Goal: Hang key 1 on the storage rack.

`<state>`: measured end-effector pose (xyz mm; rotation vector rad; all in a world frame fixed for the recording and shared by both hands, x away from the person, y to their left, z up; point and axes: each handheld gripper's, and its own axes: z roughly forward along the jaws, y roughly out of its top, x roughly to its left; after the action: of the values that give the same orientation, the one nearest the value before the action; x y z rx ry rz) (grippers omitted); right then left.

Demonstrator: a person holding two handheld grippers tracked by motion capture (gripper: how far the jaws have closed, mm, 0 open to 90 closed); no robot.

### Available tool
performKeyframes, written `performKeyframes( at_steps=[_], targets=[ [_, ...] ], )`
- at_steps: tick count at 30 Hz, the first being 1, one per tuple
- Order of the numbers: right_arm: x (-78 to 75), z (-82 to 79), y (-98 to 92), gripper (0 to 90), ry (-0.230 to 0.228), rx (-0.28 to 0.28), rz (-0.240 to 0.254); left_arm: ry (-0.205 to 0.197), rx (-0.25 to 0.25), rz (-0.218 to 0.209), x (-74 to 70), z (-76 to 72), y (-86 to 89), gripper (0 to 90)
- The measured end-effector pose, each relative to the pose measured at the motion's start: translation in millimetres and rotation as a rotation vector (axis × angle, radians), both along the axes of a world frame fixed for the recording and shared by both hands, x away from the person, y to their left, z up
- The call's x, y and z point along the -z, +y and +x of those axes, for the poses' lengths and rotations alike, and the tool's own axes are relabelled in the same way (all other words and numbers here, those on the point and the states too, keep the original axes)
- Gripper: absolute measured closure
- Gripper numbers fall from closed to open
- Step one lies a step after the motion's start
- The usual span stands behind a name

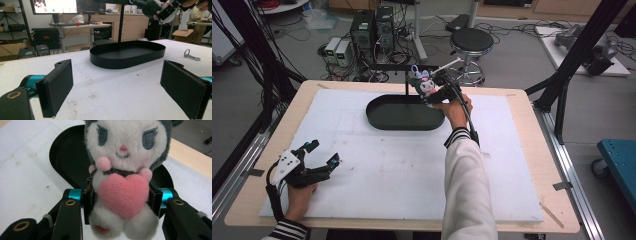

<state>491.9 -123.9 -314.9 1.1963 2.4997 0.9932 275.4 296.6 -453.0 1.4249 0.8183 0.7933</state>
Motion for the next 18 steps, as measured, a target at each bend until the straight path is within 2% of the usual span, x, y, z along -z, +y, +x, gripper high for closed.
performKeyframes(
  at_steps=[4,15,18],
  targets=[
    [3.5,1.8,2.3,54.2,0.013,0.003,-0.004,0.001,0.000,0.000,-0.1,0.0,0.1,11.6],
    [17.7,9.0,9.0,54.2,0.050,0.007,-0.056,-0.001,0.000,0.002,-0.1,0.0,0.0,11.6],
    [20.9,11.1,10.3,54.3,0.054,0.006,-0.046,-0.001,0.000,0.002,-0.1,0.0,0.0,11.6]
  ],
)
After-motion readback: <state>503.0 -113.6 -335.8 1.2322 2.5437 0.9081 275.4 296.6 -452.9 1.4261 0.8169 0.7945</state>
